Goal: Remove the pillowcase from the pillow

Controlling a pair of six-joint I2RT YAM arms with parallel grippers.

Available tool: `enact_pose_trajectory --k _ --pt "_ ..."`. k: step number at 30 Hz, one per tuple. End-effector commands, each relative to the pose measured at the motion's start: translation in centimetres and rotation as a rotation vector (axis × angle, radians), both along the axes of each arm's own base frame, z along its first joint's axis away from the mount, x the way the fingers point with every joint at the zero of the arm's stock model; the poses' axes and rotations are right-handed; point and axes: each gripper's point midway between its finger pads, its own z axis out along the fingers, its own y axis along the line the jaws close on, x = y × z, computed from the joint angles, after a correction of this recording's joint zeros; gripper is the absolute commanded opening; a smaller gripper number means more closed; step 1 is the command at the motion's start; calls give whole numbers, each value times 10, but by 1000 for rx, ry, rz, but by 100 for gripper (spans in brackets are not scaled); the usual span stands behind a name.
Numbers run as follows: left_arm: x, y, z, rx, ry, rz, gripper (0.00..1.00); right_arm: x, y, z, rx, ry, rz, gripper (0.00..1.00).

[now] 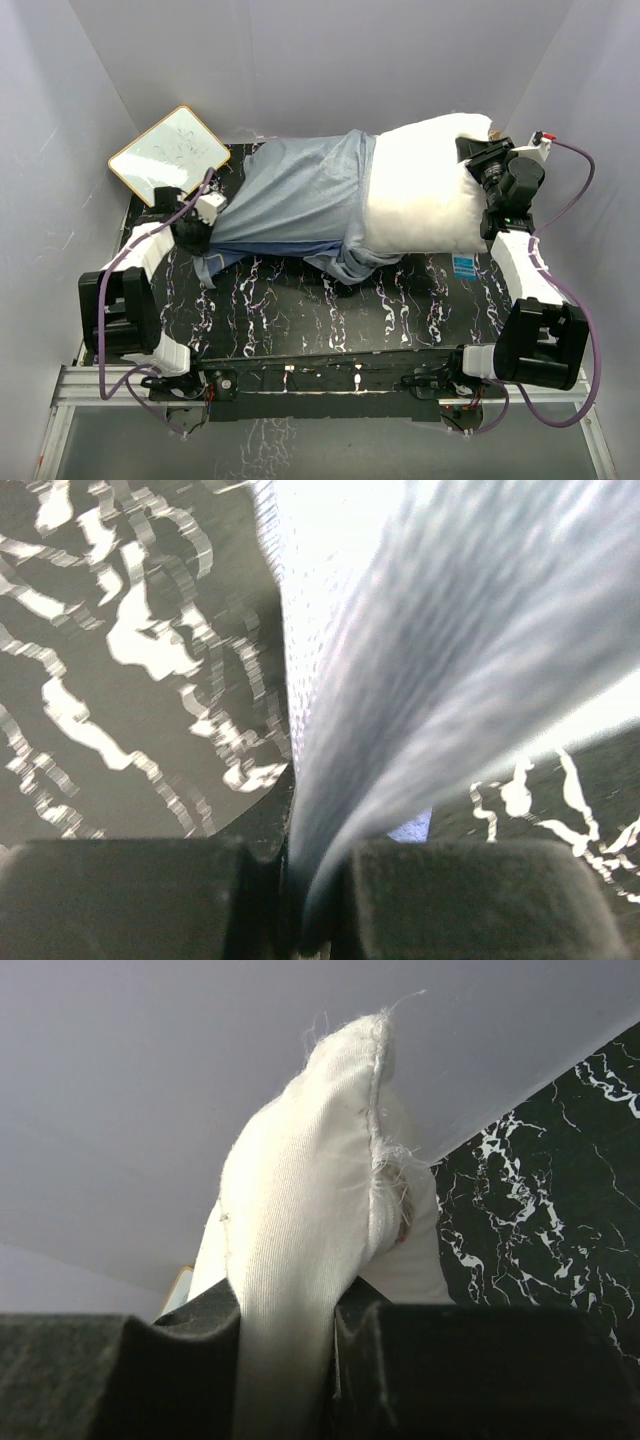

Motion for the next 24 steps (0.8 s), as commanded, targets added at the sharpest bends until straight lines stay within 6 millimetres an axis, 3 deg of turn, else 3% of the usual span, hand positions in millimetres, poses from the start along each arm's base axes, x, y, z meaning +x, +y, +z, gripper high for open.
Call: enact_pose_trajectory --k 1,3,6,9,10,11,12,13,15,18,24 --pt "-28 53 6 94 6 -4 0 -10 -15 110 4 -306 -75 8" --pt "-37 69 5 108 15 7 0 -10 -19 113 11 -308 -95 8" --pt "-49 78 6 90 41 -2 0 -12 -17 121 14 -329 -84 8" --pt "-59 60 16 2 65 -54 0 -19 -6 136 23 -410 -19 8" --pt "-61 48 26 -60 66 -82 21 -25 5 145 10 -474 42 8" --pt "-62 35 41 -134 68 -106 56 -33 16 154 -3 -538 111 8" --pt "-63 19 58 -226 67 -131 84 -42 29 164 -17 -609 191 8" --pt "-60 8 79 -295 55 -147 96 -51 41 173 -19 -676 268 8" --pt "-46 -5 117 -402 20 -152 97 -75 61 192 -23 -822 422 8" --pt "-10 0 158 -418 -71 -134 97 -114 76 214 -21 -1022 576 8" --pt "25 13 179 -320 -245 -215 97 -158 112 232 -139 -1189 756 8"
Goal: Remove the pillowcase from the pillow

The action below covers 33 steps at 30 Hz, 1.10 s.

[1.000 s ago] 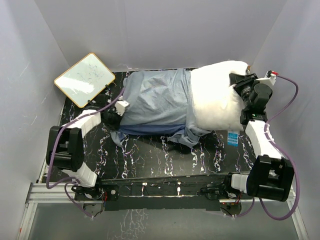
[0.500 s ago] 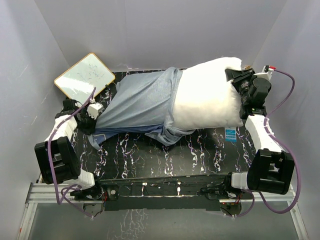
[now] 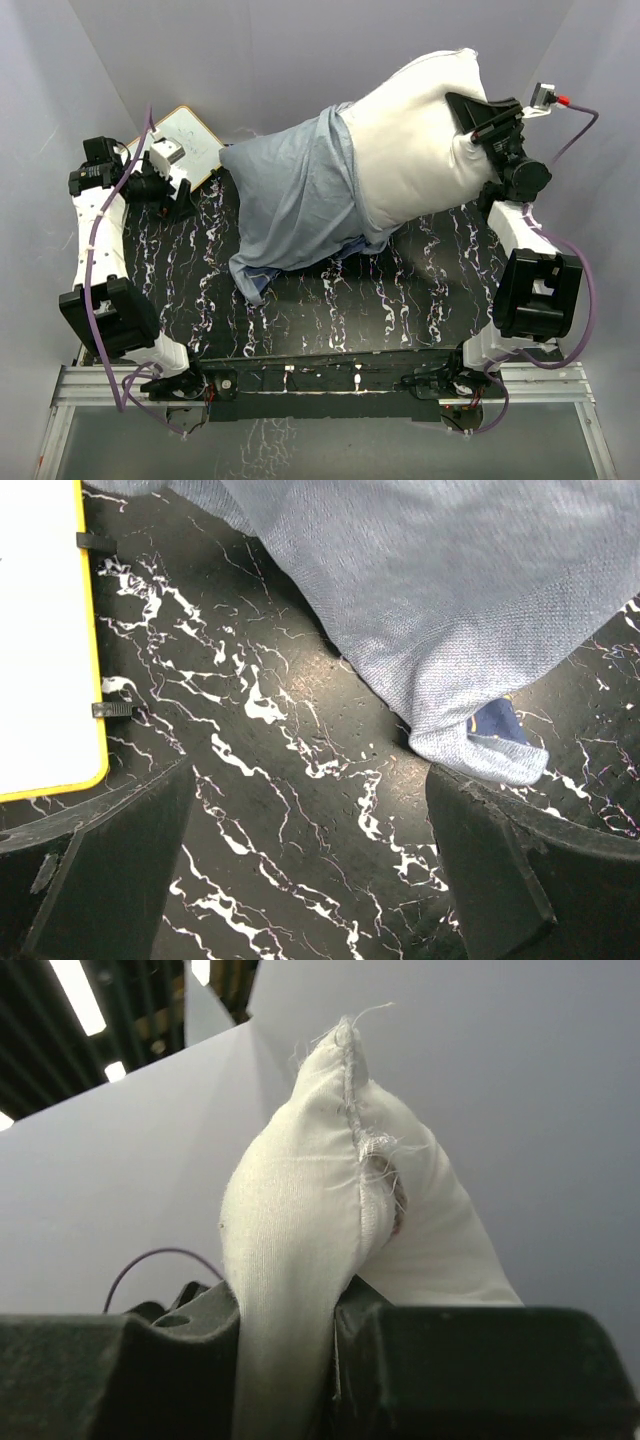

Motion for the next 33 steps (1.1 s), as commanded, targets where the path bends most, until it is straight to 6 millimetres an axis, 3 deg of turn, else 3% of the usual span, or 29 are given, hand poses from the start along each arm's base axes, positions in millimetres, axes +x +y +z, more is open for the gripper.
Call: enact_pose_trajectory --k 1,4,9,13,18,20,27,31,33 --pt "4 -11 6 -51 -55 -85 97 -137 47 91 -137 -619 165 8" --pt "5 -13 2 -20 -115 -156 97 -145 51 92 -162 -631 184 8" --pt "25 9 -19 160 -224 -203 97 -158 72 92 -210 -650 259 8" --pt "20 6 -32 191 -236 -305 97 -169 86 93 -219 -659 317 8" --pt "7 -6 -44 205 -303 -451 96 -180 88 96 -219 -656 342 8" --pt "7 -2 -54 262 -325 -490 95 -182 90 96 -225 -642 376 8" --pt "18 23 -50 283 -373 -427 97 -193 102 104 -252 -656 458 8" --pt "25 19 -28 285 -495 -373 97 -192 109 109 -247 -628 491 8" --pt "15 10 -25 259 -502 -408 97 -194 111 110 -232 -631 484 8"
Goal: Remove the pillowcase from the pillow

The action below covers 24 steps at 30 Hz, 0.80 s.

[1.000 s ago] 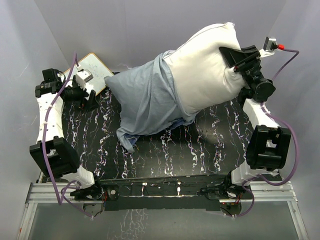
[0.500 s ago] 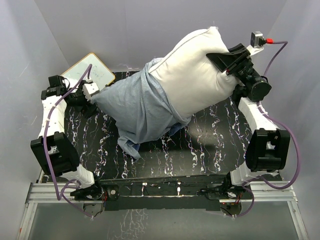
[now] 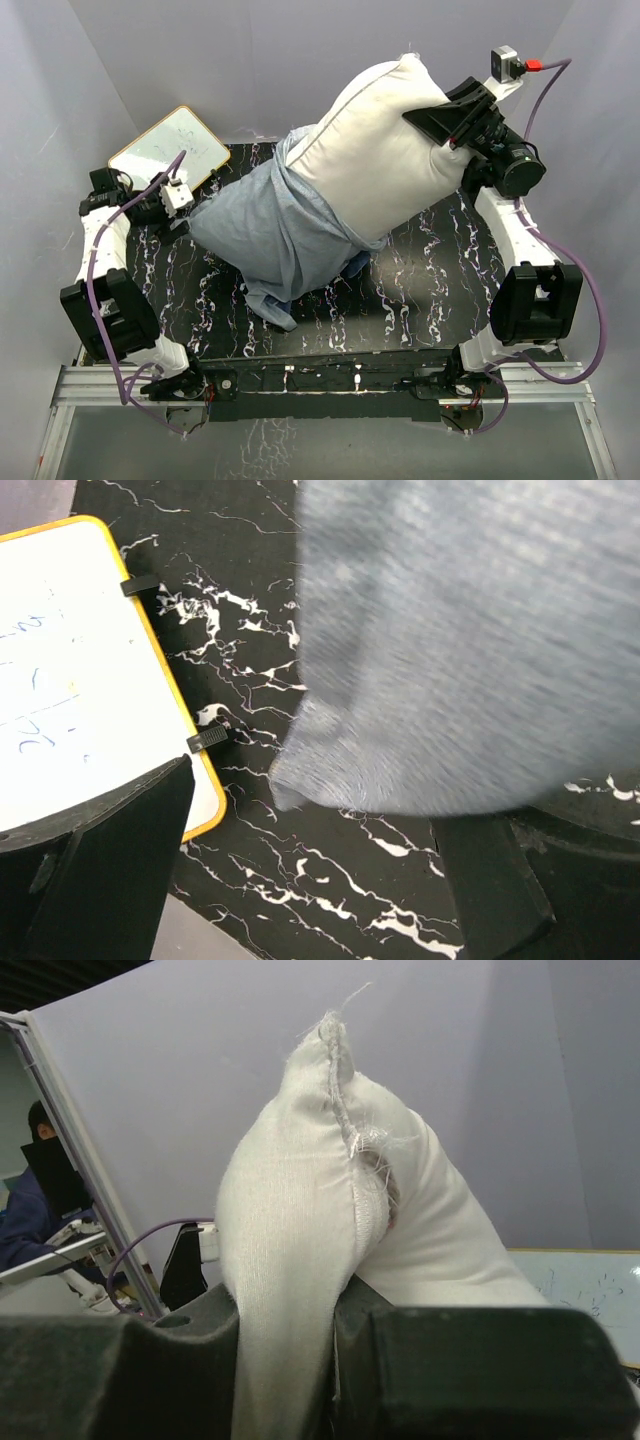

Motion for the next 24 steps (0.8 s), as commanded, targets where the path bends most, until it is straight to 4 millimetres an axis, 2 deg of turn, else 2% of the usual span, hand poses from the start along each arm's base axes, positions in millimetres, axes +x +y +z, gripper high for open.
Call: enact_pose_trajectory --k 1,5,11,13,16,18,21,22,24 --pt "-13 -27 38 -59 -120 -121 97 -76 -2 40 110 -367 35 8" --pt "-66 -49 11 -115 106 -257 97 -76 0 39 106 -373 11 8" --pt "-117 -55 -24 -86 260 -329 93 -64 -1 37 101 -345 -90 8" --pt "-126 -58 -31 -93 277 -334 92 -62 -2 40 109 -340 -120 8" --pt "-126 -60 -41 -101 260 -310 87 -59 -3 42 121 -332 -123 8" --pt "-116 -59 -43 -120 248 -244 75 -59 -3 41 121 -329 -122 8" --pt "-94 -51 -44 -141 234 -122 51 -57 -3 40 115 -320 -136 8" --pt "-87 -46 -45 -142 233 -82 41 -56 -4 41 117 -315 -142 8" --pt "-71 -38 -43 -144 213 -7 12 -52 -5 42 129 -301 -156 8"
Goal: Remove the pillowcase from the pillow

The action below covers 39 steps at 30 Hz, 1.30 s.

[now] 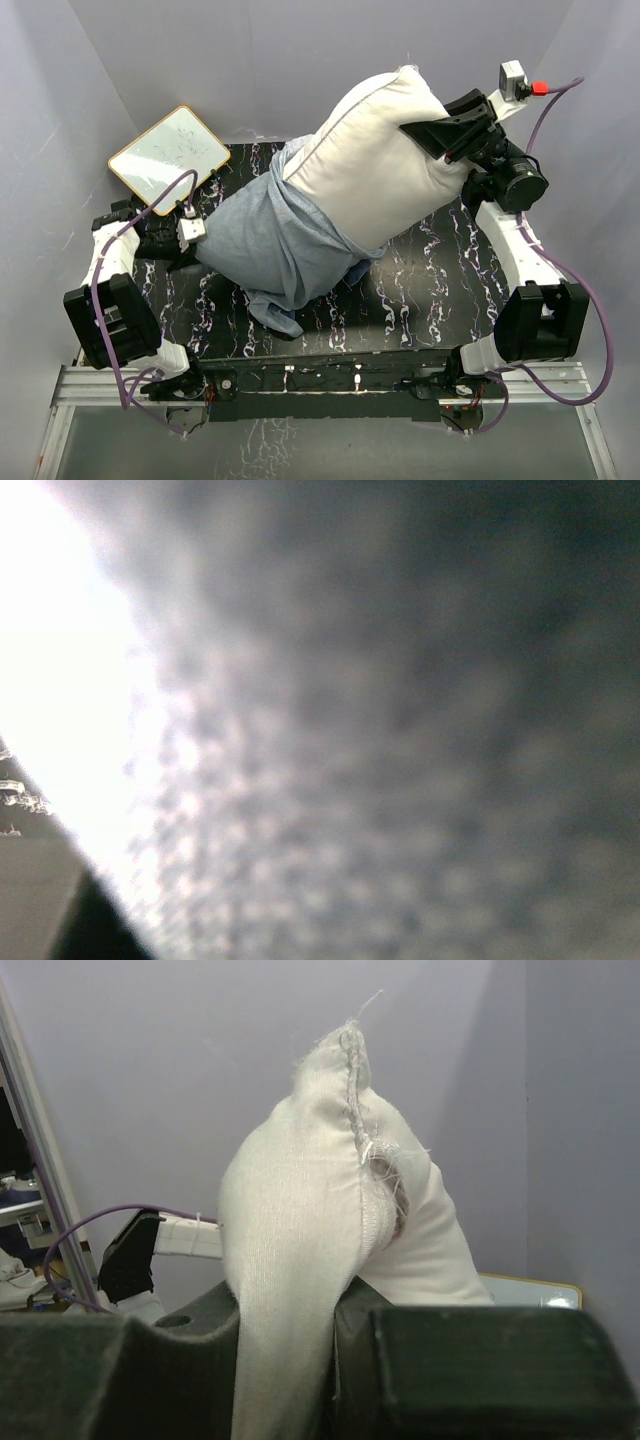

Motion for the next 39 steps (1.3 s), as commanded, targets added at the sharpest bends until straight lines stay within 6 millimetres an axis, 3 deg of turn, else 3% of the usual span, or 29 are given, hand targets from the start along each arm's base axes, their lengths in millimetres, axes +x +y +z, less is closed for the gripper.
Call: enact_pose_trajectory --k 1,4,8,11,14,18,22,27,32,36,39 --pt "42 12 17 -34 -79 201 0 -25 -13 43 151 -126 -50 8" --pt "62 29 30 -71 -83 355 0 -18 -16 50 156 -122 -93 8" --pt "72 59 38 -81 -86 510 0 -4 -32 70 209 -118 -242 8" --pt "81 94 42 -59 -104 646 0 18 -65 77 320 -40 -424 8" --pt "89 133 55 -64 -155 798 0 52 -99 59 402 138 -645 8" --pt "84 161 59 -75 -143 878 0 52 -123 33 466 175 -743 8" --pt "86 180 60 -70 -131 969 0 56 -146 22 519 213 -847 8" --pt "95 200 81 -106 -178 1092 0 50 -198 17 583 223 -1153 8" --pt "100 211 87 -109 -234 1156 0 36 -261 6 682 284 -1386 8" --pt "104 217 92 -126 -263 1203 0 31 -279 -4 685 309 -1499 8" --pt "110 225 106 -146 -312 1236 0 39 -280 -15 665 345 -1503 8"
